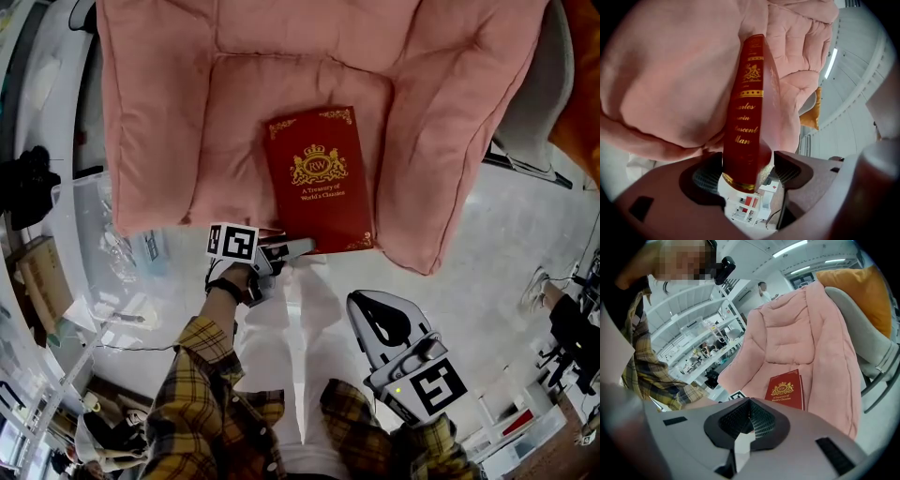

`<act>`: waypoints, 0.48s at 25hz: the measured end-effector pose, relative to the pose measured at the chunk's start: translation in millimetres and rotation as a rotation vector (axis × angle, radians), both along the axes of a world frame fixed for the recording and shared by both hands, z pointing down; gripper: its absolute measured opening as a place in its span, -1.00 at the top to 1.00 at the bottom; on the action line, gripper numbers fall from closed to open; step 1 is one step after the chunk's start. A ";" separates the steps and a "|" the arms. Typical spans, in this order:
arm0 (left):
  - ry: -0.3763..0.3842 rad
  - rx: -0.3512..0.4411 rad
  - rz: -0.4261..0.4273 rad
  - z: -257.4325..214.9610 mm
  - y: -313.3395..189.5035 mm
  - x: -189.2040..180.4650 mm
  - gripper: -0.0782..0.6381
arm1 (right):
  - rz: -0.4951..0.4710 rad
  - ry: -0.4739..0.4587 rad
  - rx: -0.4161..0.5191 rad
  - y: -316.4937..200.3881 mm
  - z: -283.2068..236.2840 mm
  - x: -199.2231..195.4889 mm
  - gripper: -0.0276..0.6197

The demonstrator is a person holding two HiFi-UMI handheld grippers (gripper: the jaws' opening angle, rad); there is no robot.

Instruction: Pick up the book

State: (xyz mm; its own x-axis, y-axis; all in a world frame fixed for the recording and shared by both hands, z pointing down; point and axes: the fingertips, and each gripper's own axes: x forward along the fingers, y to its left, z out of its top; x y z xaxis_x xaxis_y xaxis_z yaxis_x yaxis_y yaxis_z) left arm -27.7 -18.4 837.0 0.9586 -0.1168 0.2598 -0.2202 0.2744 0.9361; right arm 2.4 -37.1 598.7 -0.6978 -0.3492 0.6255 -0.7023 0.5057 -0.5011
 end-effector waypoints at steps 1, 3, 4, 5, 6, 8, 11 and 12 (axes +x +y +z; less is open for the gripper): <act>0.010 0.008 0.013 -2.3 -0.3 4.4 -0.16 | 0.001 -0.002 -0.002 0.2 0.2 -0.8 0.86; 0.015 0.023 0.052 -3.8 0.8 11.5 -0.16 | -0.001 -0.008 -0.005 0.4 0.8 -3.2 0.86; 0.014 0.027 0.064 -3.5 1.0 13.6 -0.16 | -0.002 -0.011 -0.005 0.3 1.0 -4.6 0.86; 0.015 0.027 0.066 -3.1 0.9 14.7 -0.16 | -0.003 -0.015 -0.004 0.3 1.3 -6.0 0.86; 0.019 0.026 0.062 -3.1 0.6 14.9 -0.16 | -0.004 -0.019 -0.005 0.4 1.5 -7.3 0.86; 0.039 0.024 0.034 -5.6 -1.1 13.5 -0.16 | -0.006 -0.025 -0.008 0.9 2.2 -9.2 0.86; 0.075 0.034 -0.024 -12.8 -6.6 10.0 -0.15 | -0.009 -0.027 -0.014 1.9 2.9 -8.4 0.86; 0.087 0.038 -0.039 -16.0 -8.7 9.6 -0.15 | -0.010 -0.028 -0.015 2.5 2.8 -7.6 0.86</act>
State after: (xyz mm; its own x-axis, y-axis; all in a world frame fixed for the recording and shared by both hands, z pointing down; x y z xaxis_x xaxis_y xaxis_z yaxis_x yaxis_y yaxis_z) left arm -18.1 -27.1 821.0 0.9719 -0.1628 0.1700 -0.1270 0.2453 0.9611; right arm -5.2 -34.6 601.4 -0.7185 -0.3325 0.6110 -0.6827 0.5050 -0.5280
